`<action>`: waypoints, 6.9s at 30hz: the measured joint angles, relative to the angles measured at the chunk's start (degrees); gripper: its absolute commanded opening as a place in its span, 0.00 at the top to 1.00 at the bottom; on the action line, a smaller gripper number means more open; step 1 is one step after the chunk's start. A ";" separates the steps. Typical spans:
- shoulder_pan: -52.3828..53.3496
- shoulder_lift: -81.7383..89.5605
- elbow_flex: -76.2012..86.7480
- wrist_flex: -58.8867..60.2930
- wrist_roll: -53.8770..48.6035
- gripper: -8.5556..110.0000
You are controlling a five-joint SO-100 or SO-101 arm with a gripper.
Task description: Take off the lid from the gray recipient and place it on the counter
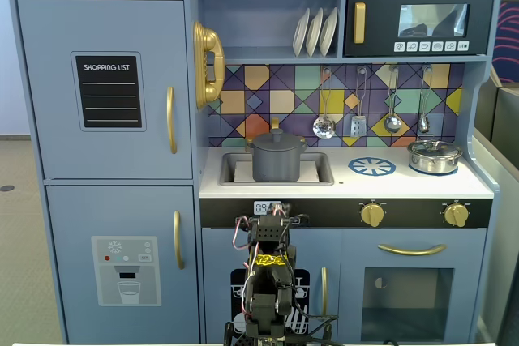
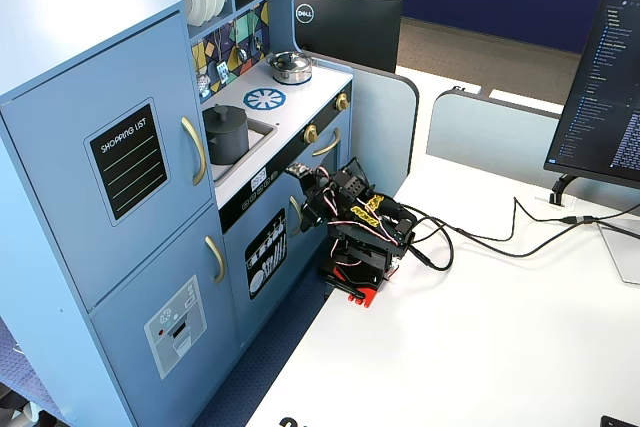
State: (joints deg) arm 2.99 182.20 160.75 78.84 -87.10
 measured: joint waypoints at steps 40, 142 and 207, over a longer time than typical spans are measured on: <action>0.53 -36.12 -36.83 -60.38 -4.92 0.83; 29.79 -74.18 -37.97 -95.19 -6.68 0.80; -5.01 0.09 11.07 -1.41 -2.90 0.91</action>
State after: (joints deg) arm -2.02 182.29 171.83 77.43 -90.00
